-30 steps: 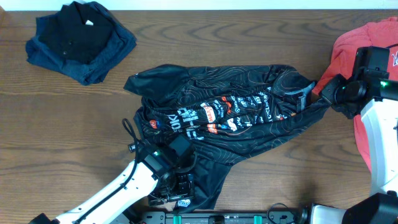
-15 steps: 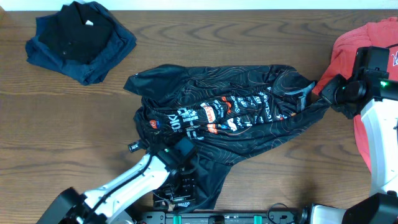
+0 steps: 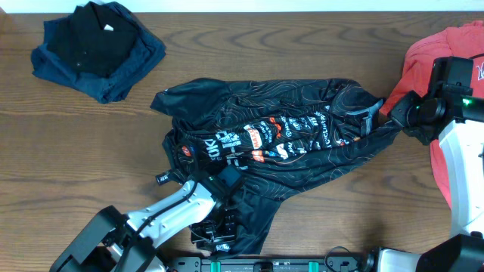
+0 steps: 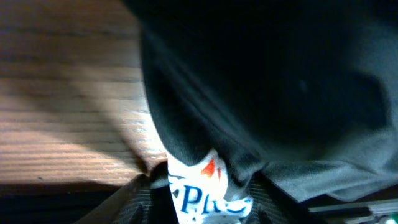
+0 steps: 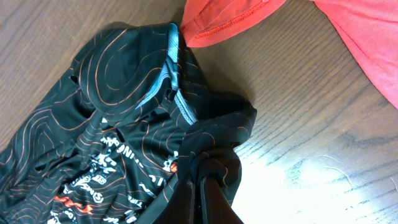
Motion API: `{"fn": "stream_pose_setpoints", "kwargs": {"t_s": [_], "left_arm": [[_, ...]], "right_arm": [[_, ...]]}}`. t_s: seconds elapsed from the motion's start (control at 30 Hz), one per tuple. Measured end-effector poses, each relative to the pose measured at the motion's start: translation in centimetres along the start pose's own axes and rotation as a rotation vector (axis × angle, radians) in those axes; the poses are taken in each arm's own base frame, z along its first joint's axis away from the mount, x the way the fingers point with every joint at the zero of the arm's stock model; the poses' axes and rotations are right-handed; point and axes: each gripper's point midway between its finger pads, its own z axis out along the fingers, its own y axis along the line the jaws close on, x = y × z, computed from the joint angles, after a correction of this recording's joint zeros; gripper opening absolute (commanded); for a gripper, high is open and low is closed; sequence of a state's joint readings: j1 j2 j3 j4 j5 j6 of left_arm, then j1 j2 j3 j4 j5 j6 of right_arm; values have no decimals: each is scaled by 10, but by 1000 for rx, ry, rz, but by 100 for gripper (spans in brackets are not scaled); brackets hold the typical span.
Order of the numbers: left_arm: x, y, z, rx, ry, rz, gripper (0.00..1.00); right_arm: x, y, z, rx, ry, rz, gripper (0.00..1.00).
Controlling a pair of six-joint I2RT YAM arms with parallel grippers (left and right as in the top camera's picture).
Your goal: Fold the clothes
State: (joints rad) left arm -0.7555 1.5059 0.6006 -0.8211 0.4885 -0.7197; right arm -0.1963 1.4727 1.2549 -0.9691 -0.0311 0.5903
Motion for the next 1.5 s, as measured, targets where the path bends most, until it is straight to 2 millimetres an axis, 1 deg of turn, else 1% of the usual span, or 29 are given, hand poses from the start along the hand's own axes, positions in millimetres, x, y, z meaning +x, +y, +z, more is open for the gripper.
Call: {"fn": "stream_pose_setpoints", "kwargs": {"t_s": [0.03, 0.07, 0.2, 0.3, 0.37, 0.43, 0.53, 0.6, 0.7, 0.77, 0.87, 1.07, 1.13, 1.2, 1.37, 1.43, 1.5], "left_arm": [[0, 1, 0, -3, 1, 2, 13], [0, 1, 1, -4, 2, 2, 6], [1, 2, 1, -8, 6, 8, 6], [6, 7, 0, -29, 27, -4, 6], [10, 9, -5, -51, 35, -9, 6], [10, 8, -16, -64, 19, -4, 6], [7, -1, -44, -54, -63, 26, 6], [6, -9, -67, -30, -136, 53, 6], [8, -17, -98, 15, -240, 93, 6], [13, -17, -113, 37, -289, 110, 6], [20, -11, -128, 49, -345, 124, 6], [35, 18, -143, 8, -424, 84, 6], [39, 22, -150, 16, -455, 77, 6], [43, 23, -160, 38, -496, 80, 6], [54, 21, -185, 98, -565, 89, 6], [59, 24, -195, 101, -583, 82, 6], [65, 31, -204, 87, -596, 51, 6]], "right_arm": [[0, 0, 0, 0, 0, -1, 1], [0, 0, 0, 0, 0, -2, 2], [0, 0, 0, 0, 0, -3, 1], [0, 0, 0, -1, -1, -3, 2], [-1, 1, 0, -2, -4, -3, 1], [-2, 1, 0, -4, -7, -3, 2], [-2, 1, 0, -5, -7, -3, 2], [-1, 1, 0, -4, -5, -3, 2], [1, -1, 0, 3, 4, -3, 2], [3, -2, 0, 10, 14, -3, 2], [9, -6, 0, 26, 38, -2, 2], [24, -16, -3, 64, 95, 1, 2], [28, -18, -8, 68, 101, 2, 2], [31, -20, -18, 64, 95, 2, 2], [40, -26, -53, 38, 44, 3, 2], [47, -35, -66, 56, 32, 17, 2], [56, -47, -79, 88, 21, 40, 1]]}}
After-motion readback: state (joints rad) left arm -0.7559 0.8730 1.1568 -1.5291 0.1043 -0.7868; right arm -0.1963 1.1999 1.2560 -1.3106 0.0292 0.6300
